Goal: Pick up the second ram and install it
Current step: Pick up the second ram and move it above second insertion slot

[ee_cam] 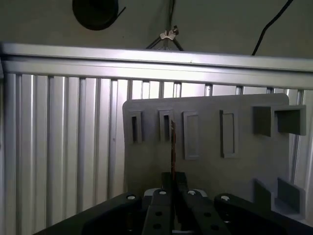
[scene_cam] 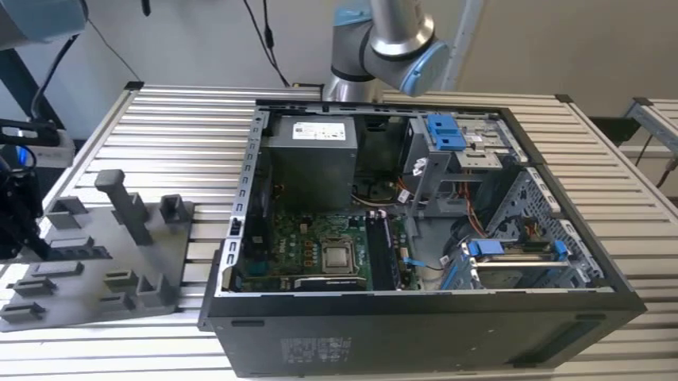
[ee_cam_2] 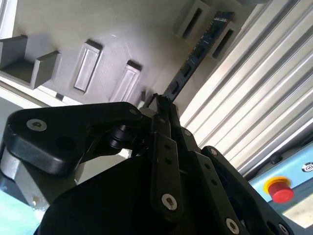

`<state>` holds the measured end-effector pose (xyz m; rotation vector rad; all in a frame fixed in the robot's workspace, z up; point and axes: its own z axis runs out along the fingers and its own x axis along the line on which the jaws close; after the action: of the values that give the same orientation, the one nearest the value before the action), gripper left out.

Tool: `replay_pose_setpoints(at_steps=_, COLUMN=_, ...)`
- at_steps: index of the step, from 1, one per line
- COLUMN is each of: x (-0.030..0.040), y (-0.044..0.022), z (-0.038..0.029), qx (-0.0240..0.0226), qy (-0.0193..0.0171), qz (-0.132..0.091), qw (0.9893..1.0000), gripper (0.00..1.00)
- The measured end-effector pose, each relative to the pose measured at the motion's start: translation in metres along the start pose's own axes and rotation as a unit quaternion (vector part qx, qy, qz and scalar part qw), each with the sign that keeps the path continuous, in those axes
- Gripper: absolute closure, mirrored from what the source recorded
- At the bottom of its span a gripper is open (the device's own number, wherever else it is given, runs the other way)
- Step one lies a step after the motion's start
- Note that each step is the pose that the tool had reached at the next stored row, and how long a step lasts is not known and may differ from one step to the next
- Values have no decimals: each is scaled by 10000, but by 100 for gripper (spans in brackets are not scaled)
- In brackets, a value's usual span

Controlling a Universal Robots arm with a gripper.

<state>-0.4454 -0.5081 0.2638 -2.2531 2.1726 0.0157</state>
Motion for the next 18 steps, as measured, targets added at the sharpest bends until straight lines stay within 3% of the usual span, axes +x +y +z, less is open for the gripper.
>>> replay_pose_setpoints(at_steps=8, x=-19, y=0, z=-87, qx=6, qy=0, qz=1, qw=10000, gripper=86)
replay_pose_setpoints(at_steps=18, x=-22, y=0, z=-268, qx=6, qy=-1, qz=1, qw=10000, gripper=86)
